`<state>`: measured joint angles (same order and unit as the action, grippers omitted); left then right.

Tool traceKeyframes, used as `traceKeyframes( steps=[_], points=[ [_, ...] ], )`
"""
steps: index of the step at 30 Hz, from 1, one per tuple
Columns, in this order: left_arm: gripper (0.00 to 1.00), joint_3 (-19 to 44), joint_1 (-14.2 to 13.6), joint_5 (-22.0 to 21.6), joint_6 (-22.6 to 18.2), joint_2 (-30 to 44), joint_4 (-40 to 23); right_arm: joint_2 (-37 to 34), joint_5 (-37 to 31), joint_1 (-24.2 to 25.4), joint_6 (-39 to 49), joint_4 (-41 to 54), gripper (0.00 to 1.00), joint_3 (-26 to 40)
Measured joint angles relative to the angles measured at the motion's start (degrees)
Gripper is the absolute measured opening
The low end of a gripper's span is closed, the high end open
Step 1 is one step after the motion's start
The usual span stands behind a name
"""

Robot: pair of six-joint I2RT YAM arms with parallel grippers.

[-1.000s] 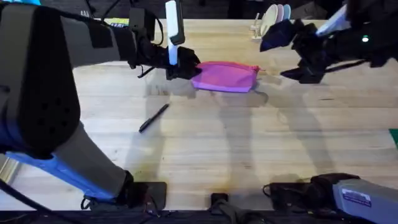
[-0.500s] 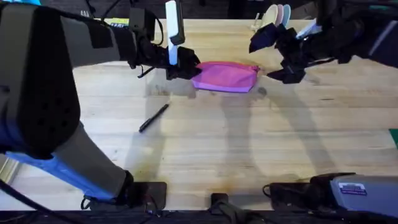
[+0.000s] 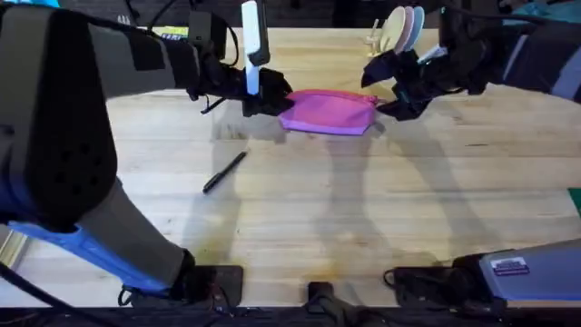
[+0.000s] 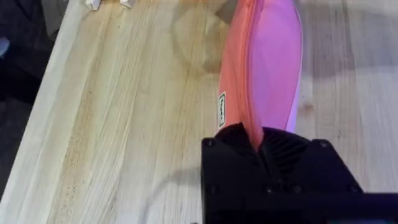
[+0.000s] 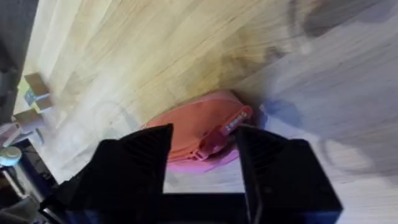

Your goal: Unzip the bag, pick up the pens from the table one at a time and place them inside, then zip the bag closed.

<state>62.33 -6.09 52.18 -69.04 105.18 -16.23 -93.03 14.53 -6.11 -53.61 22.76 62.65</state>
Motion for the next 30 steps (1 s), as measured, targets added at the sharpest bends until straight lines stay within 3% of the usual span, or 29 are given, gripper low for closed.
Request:
traceKeyframes(
  steps=[2, 3, 4, 6, 7, 14, 30],
  points=[
    [0.042, 0.0, 0.0, 0.0, 0.0, 0.0, 0.0, 0.0, 0.1, 0.0, -0.6, 0.0, 0.49, 0.0],
    [0.042, 0.0, 0.0, -0.1, 0.0, 0.0, 0.0, 0.0, 0.1, 0.0, -1.1, 0.2, 0.272, 0.0],
    [0.042, 0.0, 0.0, -0.2, 0.0, 0.0, 0.0, 0.0, 0.1, 0.0, -1.5, 0.2, 0.172, 0.0],
    [0.042, 0.0, 0.0, -0.2, 0.0, 0.0, 0.1, 0.0, 0.1, 0.0, -1.5, 0.2, 0.144, 0.0],
    [0.042, 0.0, 0.0, -0.2, 0.0, 0.0, 0.0, 0.0, 0.4, 0.0, -1.7, 0.1, 0.053, 0.0],
    [0.042, 0.0, 0.0, -0.2, 0.0, 0.0, 0.0, 0.1, 1.9, 0.0, 0.0, 0.2, 0.031, 0.0],
    [0.042, 0.0, -0.5, 0.3, 0.0, 0.0, 0.2, 6.9, 0.8, -0.4, 16.7, 3.3, 0.034, 0.0]
  ],
)
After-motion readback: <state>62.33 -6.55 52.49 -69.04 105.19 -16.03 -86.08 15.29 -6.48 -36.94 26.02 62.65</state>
